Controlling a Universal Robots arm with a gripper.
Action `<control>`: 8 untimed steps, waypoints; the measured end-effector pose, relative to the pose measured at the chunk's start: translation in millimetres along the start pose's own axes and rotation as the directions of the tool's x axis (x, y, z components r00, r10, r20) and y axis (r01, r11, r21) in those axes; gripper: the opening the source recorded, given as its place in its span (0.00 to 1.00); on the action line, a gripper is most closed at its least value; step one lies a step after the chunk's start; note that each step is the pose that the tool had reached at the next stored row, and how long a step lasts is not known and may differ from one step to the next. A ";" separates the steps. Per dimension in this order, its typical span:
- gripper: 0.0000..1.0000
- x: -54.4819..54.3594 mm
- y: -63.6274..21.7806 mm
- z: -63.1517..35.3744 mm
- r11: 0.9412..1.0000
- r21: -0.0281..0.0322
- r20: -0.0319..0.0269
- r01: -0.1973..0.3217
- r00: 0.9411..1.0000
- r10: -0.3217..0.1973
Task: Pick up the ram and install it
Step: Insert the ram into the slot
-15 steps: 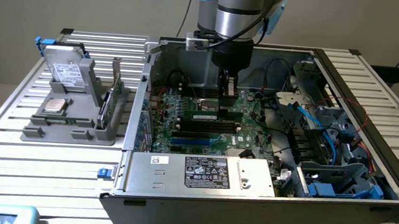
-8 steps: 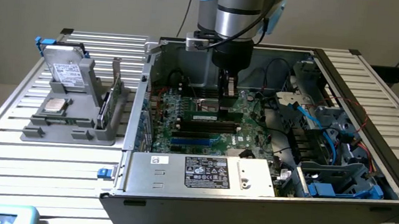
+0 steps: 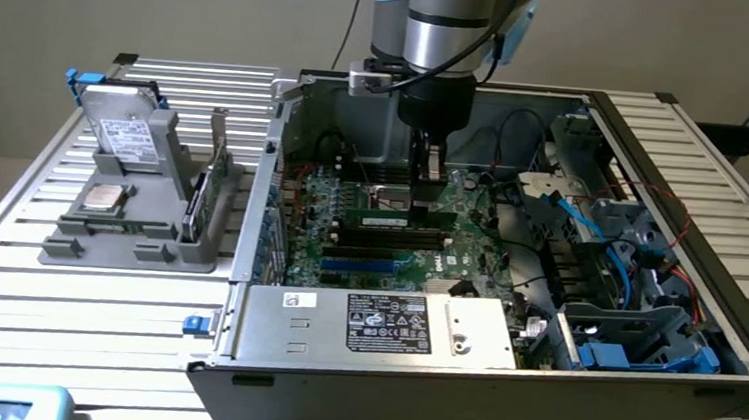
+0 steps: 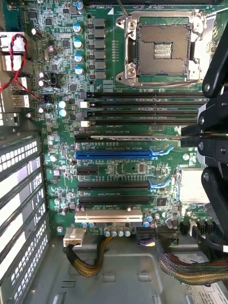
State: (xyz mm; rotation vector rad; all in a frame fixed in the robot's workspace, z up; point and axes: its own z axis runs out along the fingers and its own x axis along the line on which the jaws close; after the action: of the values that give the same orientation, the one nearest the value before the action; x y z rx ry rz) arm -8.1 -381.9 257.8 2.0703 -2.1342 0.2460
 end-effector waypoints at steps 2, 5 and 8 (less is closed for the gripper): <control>0.12 0.0 0.0 0.0 1.000 0.000 -0.001 0.000 1.000 0.000; 0.12 -0.2 0.0 0.5 1.000 0.000 -0.003 0.000 1.000 0.000; 0.12 -0.2 0.0 0.7 1.000 0.000 -0.003 0.000 1.000 0.000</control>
State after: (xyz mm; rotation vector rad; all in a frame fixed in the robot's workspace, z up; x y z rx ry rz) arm -8.1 -381.8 257.1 2.0682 -2.1320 0.2491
